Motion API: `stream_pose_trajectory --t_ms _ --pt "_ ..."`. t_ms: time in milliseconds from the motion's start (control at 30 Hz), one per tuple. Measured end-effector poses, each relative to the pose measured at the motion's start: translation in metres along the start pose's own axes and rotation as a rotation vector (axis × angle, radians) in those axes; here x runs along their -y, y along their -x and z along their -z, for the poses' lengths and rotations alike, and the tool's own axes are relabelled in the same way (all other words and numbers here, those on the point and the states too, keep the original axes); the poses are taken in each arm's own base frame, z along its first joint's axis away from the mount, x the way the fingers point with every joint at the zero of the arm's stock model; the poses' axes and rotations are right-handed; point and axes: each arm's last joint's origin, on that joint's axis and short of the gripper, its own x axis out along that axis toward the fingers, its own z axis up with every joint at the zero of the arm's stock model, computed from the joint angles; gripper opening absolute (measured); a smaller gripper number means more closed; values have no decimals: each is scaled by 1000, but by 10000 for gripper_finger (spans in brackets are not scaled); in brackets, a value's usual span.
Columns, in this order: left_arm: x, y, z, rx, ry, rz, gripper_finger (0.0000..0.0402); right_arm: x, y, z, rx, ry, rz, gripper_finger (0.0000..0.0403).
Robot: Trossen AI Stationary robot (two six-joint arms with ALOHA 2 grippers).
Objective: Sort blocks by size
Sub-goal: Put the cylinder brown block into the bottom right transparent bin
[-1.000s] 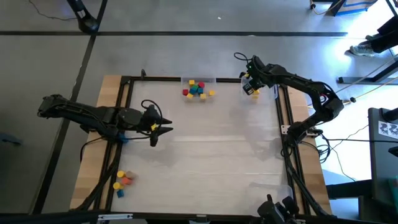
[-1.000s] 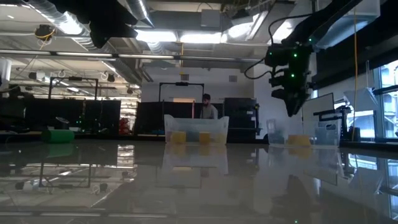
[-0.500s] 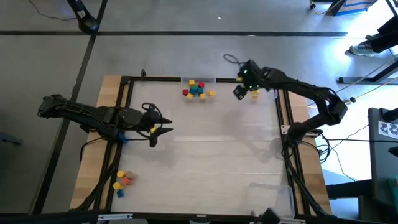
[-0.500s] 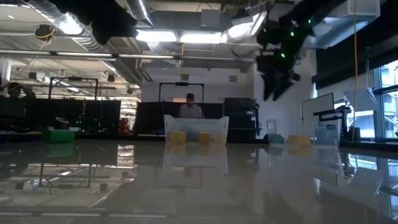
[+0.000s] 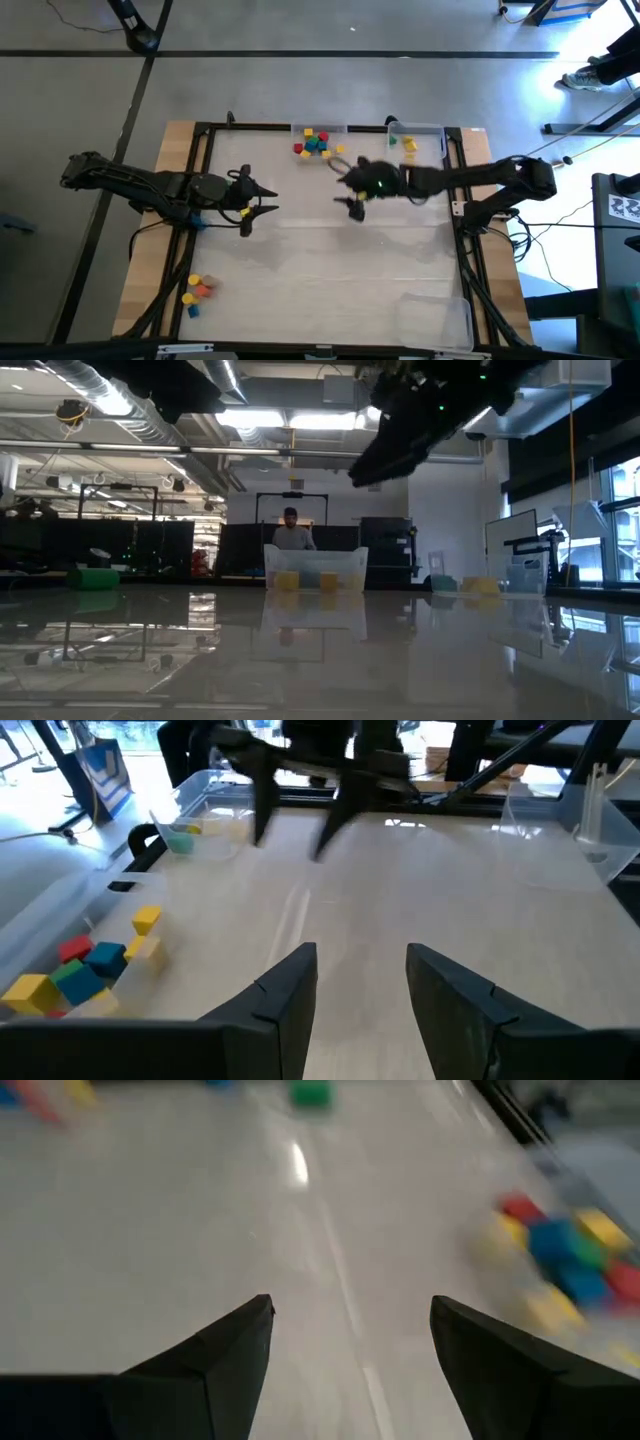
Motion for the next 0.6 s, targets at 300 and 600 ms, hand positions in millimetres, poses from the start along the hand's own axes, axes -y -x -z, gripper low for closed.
stream_pose_trajectory --t_ms 300,600 --pt "14 -5 27 -252 -38 18 143 -55 -17 39 371 54 -162 270" --pt "44 -14 48 -472 -89 19 143 -76 -53 54 464 28 -187 270"
